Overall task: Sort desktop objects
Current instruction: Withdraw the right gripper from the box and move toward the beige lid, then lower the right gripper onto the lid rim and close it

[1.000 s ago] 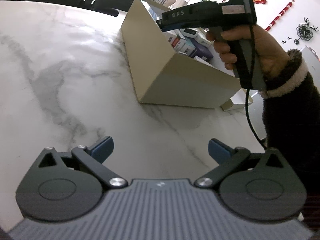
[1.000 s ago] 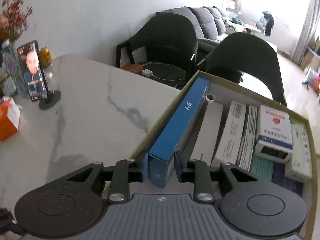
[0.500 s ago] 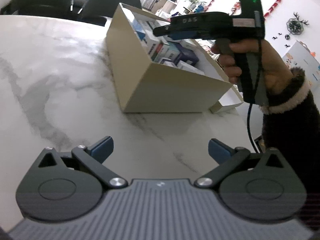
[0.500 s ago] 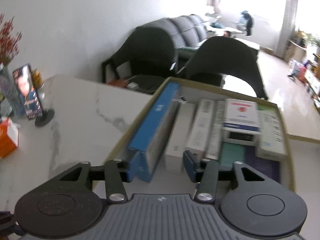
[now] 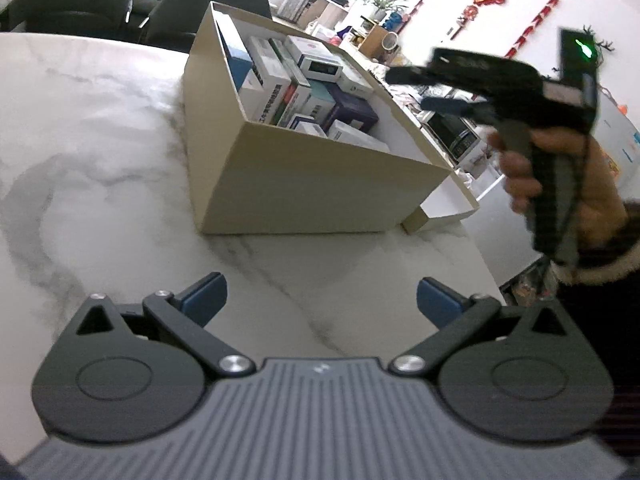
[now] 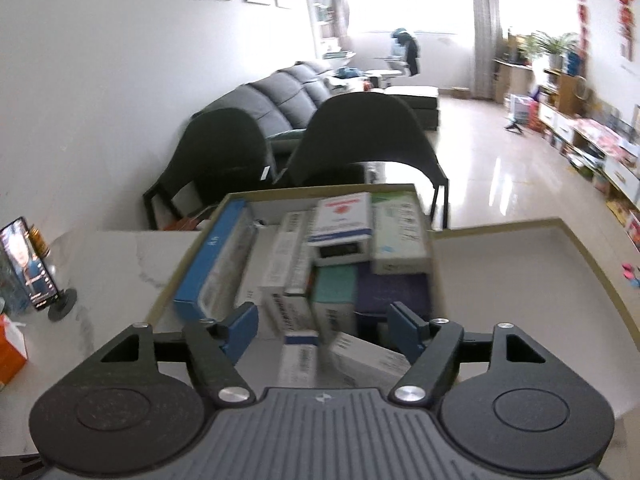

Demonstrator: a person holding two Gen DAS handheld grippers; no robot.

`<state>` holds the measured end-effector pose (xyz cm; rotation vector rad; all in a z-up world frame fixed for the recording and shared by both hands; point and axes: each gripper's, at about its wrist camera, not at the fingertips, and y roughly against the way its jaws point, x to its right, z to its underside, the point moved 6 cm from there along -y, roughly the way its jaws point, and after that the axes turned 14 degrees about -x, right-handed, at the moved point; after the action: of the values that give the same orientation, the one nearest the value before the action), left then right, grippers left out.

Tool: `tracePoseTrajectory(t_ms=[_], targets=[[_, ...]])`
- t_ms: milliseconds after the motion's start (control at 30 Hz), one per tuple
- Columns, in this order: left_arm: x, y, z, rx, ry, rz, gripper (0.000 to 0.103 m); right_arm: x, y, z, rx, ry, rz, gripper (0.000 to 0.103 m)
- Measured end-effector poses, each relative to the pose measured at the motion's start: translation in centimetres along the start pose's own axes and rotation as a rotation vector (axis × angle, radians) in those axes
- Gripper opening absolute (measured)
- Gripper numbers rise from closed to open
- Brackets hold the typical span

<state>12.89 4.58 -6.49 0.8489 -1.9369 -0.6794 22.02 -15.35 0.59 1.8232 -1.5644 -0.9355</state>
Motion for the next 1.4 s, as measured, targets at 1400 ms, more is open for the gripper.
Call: tracePoseTrajectory(t_ms=[1400], targets=[[2.7,-6.4,-1.1,0.061,0.037,-0.139,0.103,26.7,-2.3,10.2,-0.017,-0.614,0.211,0.101]])
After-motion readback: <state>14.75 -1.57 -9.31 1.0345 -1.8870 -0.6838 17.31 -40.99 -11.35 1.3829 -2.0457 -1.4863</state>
